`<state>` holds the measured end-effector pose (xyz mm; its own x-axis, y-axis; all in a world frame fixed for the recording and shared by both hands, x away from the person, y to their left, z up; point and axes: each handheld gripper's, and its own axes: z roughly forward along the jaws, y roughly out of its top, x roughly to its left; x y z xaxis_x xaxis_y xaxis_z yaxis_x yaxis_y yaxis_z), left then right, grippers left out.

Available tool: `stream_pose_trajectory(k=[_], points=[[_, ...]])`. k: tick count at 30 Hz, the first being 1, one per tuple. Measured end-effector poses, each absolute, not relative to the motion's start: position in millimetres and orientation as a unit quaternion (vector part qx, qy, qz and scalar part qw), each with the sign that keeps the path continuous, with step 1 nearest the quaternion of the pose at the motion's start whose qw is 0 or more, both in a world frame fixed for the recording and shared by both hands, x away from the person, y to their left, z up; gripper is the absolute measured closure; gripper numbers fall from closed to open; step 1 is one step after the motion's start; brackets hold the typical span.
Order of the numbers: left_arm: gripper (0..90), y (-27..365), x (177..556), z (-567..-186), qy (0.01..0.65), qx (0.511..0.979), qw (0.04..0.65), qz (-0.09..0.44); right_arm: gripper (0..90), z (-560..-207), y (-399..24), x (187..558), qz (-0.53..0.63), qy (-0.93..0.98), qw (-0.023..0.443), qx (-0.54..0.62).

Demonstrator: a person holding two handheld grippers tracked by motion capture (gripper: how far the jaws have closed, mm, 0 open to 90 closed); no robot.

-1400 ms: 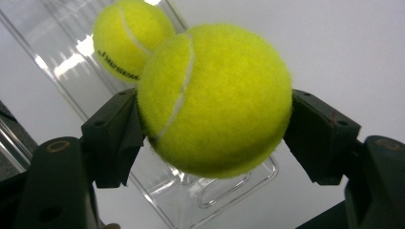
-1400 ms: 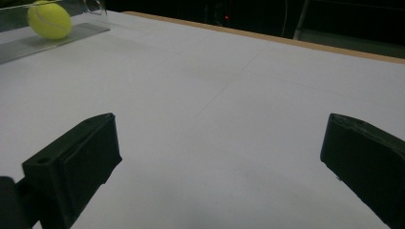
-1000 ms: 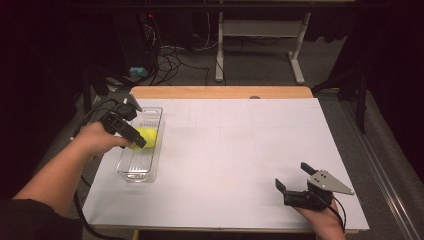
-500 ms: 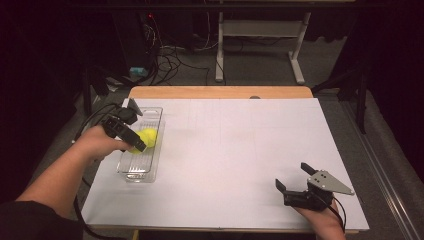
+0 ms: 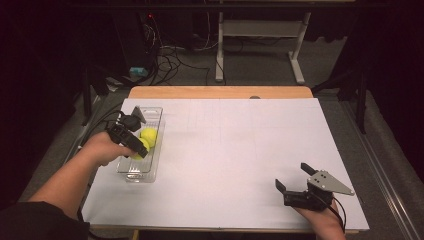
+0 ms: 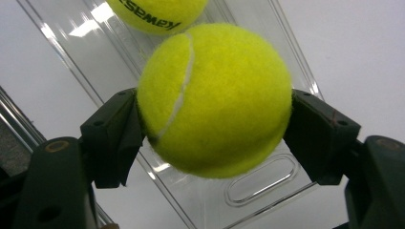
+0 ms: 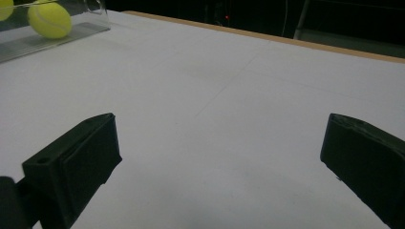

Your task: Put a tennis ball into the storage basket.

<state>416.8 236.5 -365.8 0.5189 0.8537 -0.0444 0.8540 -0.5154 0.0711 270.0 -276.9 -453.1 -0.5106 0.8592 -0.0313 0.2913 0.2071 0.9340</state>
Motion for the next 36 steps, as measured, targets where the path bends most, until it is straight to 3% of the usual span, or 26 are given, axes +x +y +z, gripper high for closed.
stream_pose_trajectory(k=[13, 16, 20, 36], points=[[25.0, 239, 416, -368, 0.492, 0.87, 0.044, -0.002, 0.0, -454, -277, 270, 0.486, 0.721, 0.292, 0.399], [8.3, 239, 414, -361, 0.485, 0.872, 0.065, 0.003, 0.0, -454, -276, 270, 0.487, 0.72, 0.292, 0.399], [1.4, 238, 414, -356, 0.481, 0.874, 0.07, 0.001, 0.0, -454, -275, 271, 0.487, 0.721, 0.292, 0.397], [0.4, 186, 420, -353, 0.449, 0.89, 0.082, -0.003, 0.0, -453, -276, 270, 0.489, 0.719, 0.292, 0.398]])
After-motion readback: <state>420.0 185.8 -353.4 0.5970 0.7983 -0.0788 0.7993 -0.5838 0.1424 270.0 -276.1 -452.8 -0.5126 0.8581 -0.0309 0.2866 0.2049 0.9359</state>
